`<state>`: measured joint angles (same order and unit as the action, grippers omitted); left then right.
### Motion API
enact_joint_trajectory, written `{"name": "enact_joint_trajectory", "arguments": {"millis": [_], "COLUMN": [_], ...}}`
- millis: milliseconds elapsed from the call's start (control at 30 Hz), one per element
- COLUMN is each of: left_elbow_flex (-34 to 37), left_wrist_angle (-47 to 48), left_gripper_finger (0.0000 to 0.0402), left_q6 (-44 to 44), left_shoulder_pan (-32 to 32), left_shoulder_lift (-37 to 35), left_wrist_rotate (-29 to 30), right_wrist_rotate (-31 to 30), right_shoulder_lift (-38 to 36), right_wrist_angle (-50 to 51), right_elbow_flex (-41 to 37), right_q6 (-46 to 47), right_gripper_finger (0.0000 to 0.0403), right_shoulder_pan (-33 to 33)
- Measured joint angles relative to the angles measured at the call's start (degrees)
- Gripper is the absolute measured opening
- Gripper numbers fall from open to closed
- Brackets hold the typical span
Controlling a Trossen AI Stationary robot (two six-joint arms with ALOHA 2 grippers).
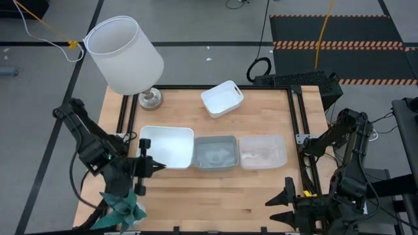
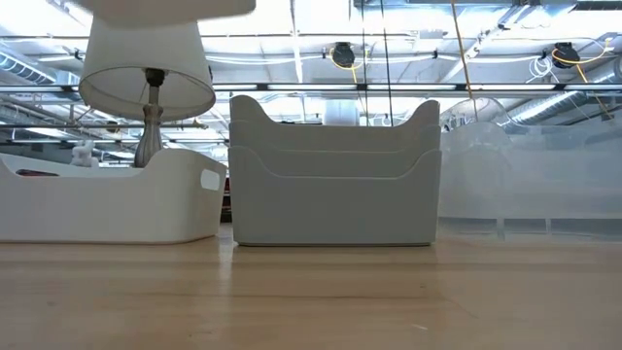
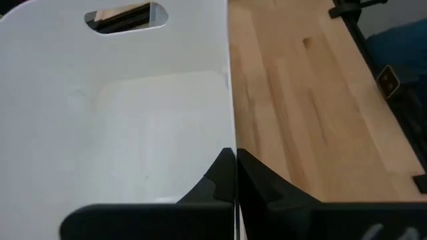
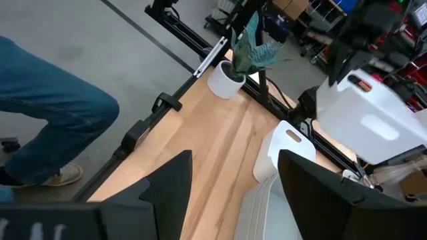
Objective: Stack baskets by color
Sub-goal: Stack the bottom white bin on the middle white bin
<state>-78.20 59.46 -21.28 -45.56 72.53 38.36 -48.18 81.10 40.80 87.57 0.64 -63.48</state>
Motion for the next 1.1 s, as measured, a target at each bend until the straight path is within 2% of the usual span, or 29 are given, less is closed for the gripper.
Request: {"name": "enact_joint_trajectory", "arguments": {"millis": [233,467,633,1100], "left_elbow_flex": [16.8,27.8,32.3,39.2], "left_wrist_angle": [-9.0,-15.2,-18.0,-23.3], "left_gripper_finger": [0.0001,0.0001,0.0004,0.0003], "left_q6": [0.6,1.7,3.0,2.0], "left_shoulder_pan": [0.0,0.3,1.7,3.2], "left_shoulder_lift": [-9.3,-14.3,-15.0,-14.9], "left_wrist_rotate": [-3.4,-4.9,-5.7,-7.1], "right_wrist_rotate": [0.0,0.0,0.0,0.2], "right_shoulder_lift": [0.0,0.0,0.0,0.0], "right_wrist_angle": [0.3,0.6,0.7,0.7], "right_elbow_flex": [0.0,0.0,0.0,0.0], "right_q6": [0.0,0.1,0.1,0.2], "right_gripper_finger": [0.0215,0.0215,0.0215,0.0215], "right_shoulder_pan": [0.0,0.0,0.0,0.0]}}
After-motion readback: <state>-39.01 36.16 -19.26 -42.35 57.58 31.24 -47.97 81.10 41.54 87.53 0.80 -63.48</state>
